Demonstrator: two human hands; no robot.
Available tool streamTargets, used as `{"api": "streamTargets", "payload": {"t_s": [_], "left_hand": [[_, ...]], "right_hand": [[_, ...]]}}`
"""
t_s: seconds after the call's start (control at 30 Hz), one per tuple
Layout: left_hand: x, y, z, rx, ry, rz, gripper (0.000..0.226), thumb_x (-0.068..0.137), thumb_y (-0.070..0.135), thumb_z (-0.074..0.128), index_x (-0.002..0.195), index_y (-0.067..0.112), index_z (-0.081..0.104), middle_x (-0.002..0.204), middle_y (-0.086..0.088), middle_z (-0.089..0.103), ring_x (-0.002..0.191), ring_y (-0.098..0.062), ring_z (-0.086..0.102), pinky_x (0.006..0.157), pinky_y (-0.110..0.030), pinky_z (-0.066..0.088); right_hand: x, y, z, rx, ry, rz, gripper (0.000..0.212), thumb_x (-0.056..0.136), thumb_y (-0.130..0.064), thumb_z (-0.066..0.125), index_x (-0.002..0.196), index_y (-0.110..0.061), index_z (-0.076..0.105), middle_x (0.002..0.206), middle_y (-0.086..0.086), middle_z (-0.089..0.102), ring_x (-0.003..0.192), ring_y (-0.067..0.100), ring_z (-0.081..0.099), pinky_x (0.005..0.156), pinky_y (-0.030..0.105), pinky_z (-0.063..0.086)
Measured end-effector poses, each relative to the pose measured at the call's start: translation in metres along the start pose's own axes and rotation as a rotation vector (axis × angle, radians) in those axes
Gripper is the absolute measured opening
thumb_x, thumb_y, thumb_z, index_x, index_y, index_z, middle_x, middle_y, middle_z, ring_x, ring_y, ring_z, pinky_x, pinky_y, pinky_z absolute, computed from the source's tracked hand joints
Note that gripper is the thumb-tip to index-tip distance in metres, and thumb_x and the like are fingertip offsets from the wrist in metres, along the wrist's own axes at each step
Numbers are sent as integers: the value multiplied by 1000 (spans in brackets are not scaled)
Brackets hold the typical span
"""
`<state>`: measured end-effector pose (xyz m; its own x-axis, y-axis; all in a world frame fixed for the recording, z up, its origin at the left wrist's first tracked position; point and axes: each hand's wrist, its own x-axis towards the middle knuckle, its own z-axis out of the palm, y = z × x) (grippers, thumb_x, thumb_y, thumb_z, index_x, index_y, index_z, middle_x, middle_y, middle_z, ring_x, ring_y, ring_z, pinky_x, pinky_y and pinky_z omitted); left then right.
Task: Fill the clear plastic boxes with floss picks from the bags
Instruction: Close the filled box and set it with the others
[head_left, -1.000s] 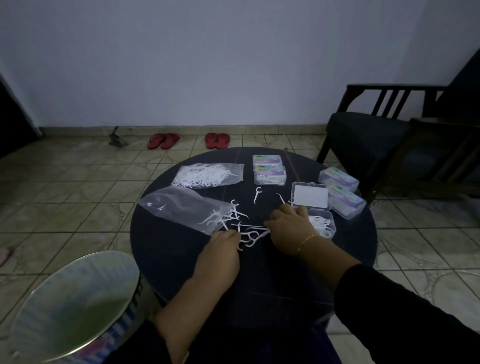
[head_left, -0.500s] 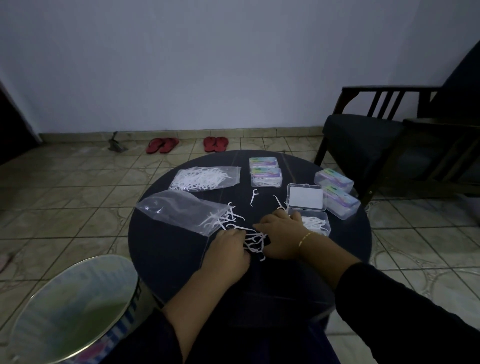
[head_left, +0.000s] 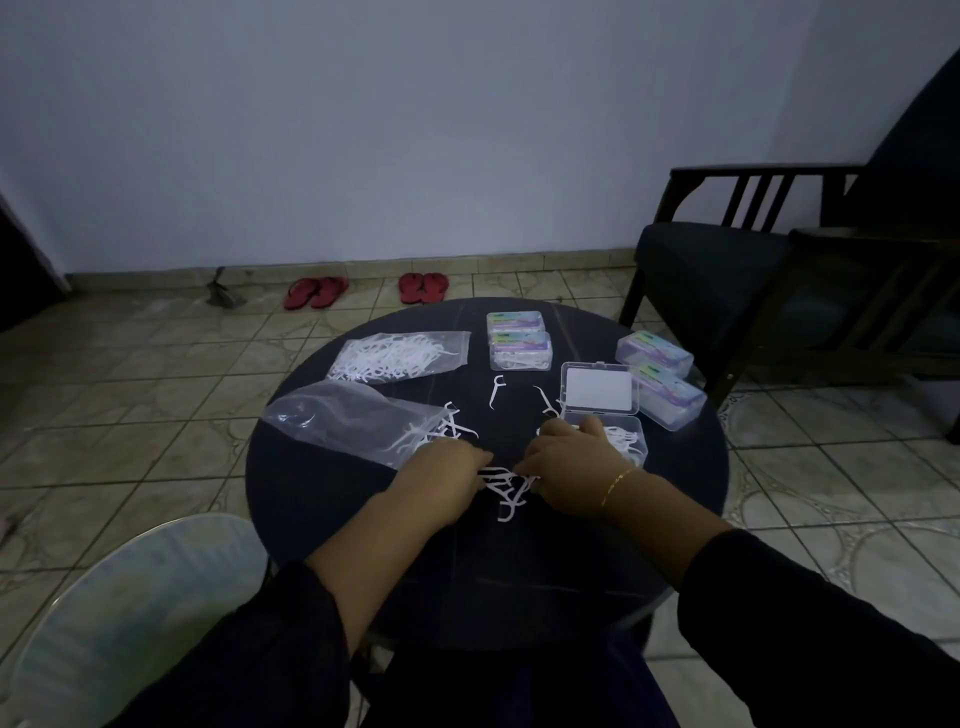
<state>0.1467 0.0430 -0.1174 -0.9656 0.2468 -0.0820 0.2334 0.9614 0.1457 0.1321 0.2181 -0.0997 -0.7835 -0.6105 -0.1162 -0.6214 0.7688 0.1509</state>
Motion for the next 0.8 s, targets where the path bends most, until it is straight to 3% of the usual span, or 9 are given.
{"api": "streamTargets", "payload": {"t_s": [0.17, 0.33, 0.53, 0.8], "left_hand": [[-6, 3, -2, 26, 28, 60, 26, 91, 24, 55, 113, 25, 69, 110, -1, 68, 105, -21, 59, 88, -31, 44], [-13, 7, -12, 110, 71, 129, 27, 90, 29, 57, 115, 28, 67, 109, 3, 69, 103, -18, 60, 90, -28, 41], [-19, 11, -19, 58, -74, 59, 25, 84, 24, 62, 109, 24, 67, 105, 4, 68, 101, -17, 60, 85, -29, 46], [-24, 16, -19, 20, -45, -36, 17, 82, 24, 66, 98, 26, 72, 102, 3, 69, 97, -16, 62, 80, -27, 46]], "right_hand": [[-5, 0, 1, -7, 4, 3, 32, 96, -37, 44, 125, -37, 57, 126, -8, 55, 125, 19, 34, 98, 44, 23], [-6, -1, -5, 9, -64, 29, 31, 96, -40, 43, 121, -33, 60, 125, -6, 53, 124, 19, 33, 98, 42, 23], [-7, -5, -6, 23, -98, 87, 29, 96, -33, 41, 110, -22, 64, 118, -1, 57, 121, 21, 36, 98, 45, 25], [-14, -13, -1, -45, -23, 90, 28, 92, -34, 45, 109, -18, 62, 118, 3, 57, 119, 23, 38, 95, 42, 28]]}}
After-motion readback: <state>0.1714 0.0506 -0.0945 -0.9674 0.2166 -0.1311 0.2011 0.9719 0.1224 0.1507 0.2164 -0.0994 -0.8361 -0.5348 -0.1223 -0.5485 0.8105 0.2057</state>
